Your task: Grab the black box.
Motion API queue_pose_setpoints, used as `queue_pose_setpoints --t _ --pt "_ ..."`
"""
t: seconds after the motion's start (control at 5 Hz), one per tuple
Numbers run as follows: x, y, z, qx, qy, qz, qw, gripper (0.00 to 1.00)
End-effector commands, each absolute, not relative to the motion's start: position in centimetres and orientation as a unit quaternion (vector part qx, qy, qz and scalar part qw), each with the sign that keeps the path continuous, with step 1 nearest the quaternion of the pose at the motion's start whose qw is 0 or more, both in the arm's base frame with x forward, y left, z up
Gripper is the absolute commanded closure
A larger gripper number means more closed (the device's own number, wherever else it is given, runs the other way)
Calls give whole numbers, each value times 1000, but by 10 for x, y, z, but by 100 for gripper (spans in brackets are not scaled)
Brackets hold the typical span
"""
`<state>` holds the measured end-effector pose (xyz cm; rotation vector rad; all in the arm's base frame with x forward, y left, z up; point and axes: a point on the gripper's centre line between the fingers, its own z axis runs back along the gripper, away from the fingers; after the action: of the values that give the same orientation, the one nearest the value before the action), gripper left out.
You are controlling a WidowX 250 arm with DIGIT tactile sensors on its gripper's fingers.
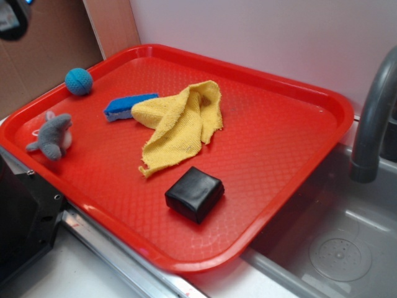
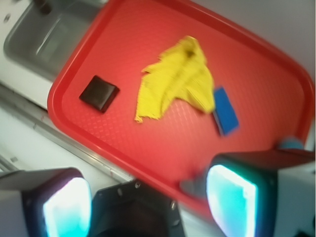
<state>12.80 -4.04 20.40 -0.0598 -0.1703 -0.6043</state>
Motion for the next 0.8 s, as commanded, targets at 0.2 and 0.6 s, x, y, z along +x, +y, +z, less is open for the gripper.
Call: queue_pose_setpoints --t 0.2,0.6 --pt "152 -105 157 -26 -99 -550 829 0" --pt "162 -124 126 -29 -87 -583 808 0"
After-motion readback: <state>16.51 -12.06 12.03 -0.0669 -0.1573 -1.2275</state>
